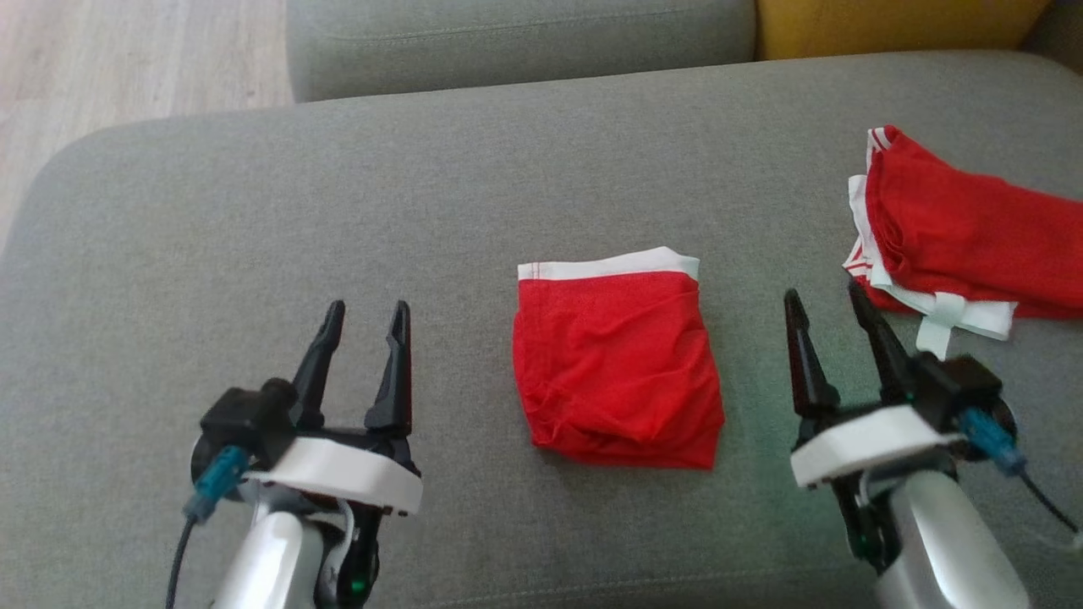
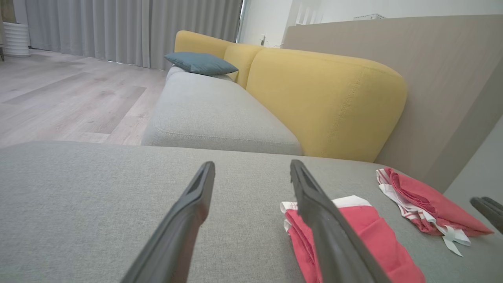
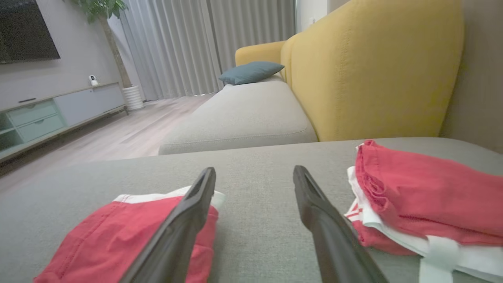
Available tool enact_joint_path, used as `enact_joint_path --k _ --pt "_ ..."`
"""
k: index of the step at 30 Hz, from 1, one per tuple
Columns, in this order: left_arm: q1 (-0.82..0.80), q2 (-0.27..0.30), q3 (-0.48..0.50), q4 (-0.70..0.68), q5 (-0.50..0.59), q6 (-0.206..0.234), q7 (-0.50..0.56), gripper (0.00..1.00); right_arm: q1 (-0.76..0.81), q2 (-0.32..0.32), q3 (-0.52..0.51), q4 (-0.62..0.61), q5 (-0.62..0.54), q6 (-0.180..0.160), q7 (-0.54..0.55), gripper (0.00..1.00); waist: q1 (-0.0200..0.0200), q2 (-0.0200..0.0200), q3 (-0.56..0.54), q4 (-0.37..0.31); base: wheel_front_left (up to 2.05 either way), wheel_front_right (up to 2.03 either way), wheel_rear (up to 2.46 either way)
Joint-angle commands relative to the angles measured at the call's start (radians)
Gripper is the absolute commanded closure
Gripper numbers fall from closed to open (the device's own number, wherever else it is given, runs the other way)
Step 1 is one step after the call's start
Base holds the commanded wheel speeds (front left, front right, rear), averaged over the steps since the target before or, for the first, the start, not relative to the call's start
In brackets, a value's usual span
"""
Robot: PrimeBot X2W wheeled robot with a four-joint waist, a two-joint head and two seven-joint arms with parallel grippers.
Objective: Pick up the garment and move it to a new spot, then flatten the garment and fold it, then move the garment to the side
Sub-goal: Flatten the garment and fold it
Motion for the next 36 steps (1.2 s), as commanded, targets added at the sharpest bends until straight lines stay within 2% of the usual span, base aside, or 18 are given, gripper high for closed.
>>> enact_joint_path --k 1,6,17,18,19,26,29,36 --pt "-0.036 0.005 0.044 -0.041 0.005 0.005 -0.012 0.00 -0.001 0.011 0.006 -0.051 -0.023 0.007 -0.011 0.00 0.0000 -0.0001 0.003 -0.003 0.00 0.00 0.00" --pt "-0.036 0.005 0.049 -0.068 0.005 0.005 -0.012 0.00 0.076 0.026 -0.044 -0.137 -0.094 0.007 -0.011 0.00 0.0000 -0.0001 0.008 -0.013 0.00 0.00 0.00" --pt "-0.027 0.005 0.045 -0.095 0.008 0.003 -0.012 0.00 0.105 0.028 -0.036 -0.179 -0.060 0.007 -0.011 0.00 0.0000 -0.0001 0.021 -0.025 0.00 0.00 0.00" --pt "-0.027 0.005 0.043 -0.096 0.008 0.003 -0.012 0.00 0.105 0.028 -0.038 -0.183 -0.061 0.007 -0.011 0.23 0.0000 -0.0001 0.023 -0.024 0.00 0.00 0.00" --pt "-0.028 0.005 0.041 -0.096 0.008 0.003 -0.012 0.00 0.105 0.028 -0.040 -0.186 -0.061 0.007 -0.011 1.00 0.0000 -0.0001 0.025 -0.022 0.00 0.00 0.00" --pt "-0.042 0.005 0.019 -0.091 0.006 -0.004 -0.012 0.00 0.076 0.028 0.023 -0.200 -0.083 0.007 -0.011 1.00 0.0000 -0.0001 0.055 0.014 0.00 0.00 0.00" --pt "-0.056 0.005 0.010 -0.086 0.004 -0.004 -0.012 0.00 0.034 0.028 0.073 -0.170 -0.093 0.007 -0.011 1.00 0.0000 -0.0001 0.085 0.048 0.00 0.00 0.00" --pt "-0.071 0.005 0.000 -0.080 0.008 -0.010 -0.012 0.00 -0.047 0.028 0.106 -0.083 -0.104 0.007 -0.011 1.00 0.0000 -0.0001 0.135 0.094 0.00 0.00 0.00"
